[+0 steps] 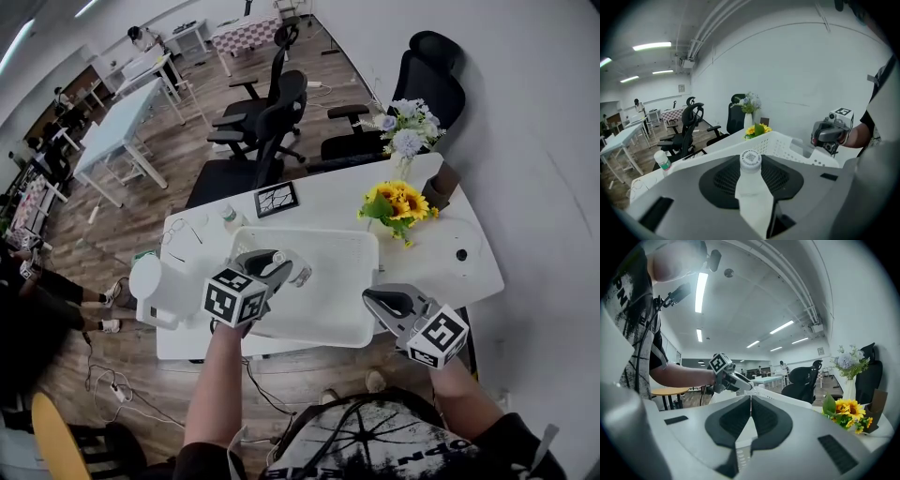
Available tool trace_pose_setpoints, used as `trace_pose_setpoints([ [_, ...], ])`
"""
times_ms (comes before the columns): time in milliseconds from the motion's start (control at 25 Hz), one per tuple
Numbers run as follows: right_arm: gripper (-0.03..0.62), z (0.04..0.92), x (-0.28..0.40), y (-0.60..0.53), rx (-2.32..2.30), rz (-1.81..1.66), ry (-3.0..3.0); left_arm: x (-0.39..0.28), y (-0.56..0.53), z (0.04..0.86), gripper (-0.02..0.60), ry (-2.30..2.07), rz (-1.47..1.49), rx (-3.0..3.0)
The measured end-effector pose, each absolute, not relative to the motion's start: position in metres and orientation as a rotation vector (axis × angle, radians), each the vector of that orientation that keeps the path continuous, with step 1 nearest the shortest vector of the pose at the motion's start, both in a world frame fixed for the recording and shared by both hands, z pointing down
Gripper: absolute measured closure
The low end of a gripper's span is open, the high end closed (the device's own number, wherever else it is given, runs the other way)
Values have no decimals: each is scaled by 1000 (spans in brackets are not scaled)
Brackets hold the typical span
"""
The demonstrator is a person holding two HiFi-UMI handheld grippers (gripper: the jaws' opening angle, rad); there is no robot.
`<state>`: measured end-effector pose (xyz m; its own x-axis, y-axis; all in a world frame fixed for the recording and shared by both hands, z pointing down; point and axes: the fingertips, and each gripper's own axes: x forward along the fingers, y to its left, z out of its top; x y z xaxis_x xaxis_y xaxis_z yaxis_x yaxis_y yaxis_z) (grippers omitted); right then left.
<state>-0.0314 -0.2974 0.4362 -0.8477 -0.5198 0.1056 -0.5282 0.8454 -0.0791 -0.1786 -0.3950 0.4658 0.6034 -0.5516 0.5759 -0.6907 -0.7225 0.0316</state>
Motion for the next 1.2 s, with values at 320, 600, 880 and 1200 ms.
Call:
trace_pose_setpoints([
  [320, 571, 425, -44, -278, 865, 109, -2930, -174, -383, 397, 439, -1053, 604, 2711],
  [600, 571, 411, -50, -253, 944, 58, -2914, -170, -368, 360, 439, -1022, 499, 2787],
  [880, 571, 407, -38, -232, 1115, 41, -2855, -151, -351, 338, 440, -920, 427, 2875],
  [1200, 571, 407, -16, -201, 1294, 44, -2792, -111, -334, 314, 440, -778, 344, 2963],
])
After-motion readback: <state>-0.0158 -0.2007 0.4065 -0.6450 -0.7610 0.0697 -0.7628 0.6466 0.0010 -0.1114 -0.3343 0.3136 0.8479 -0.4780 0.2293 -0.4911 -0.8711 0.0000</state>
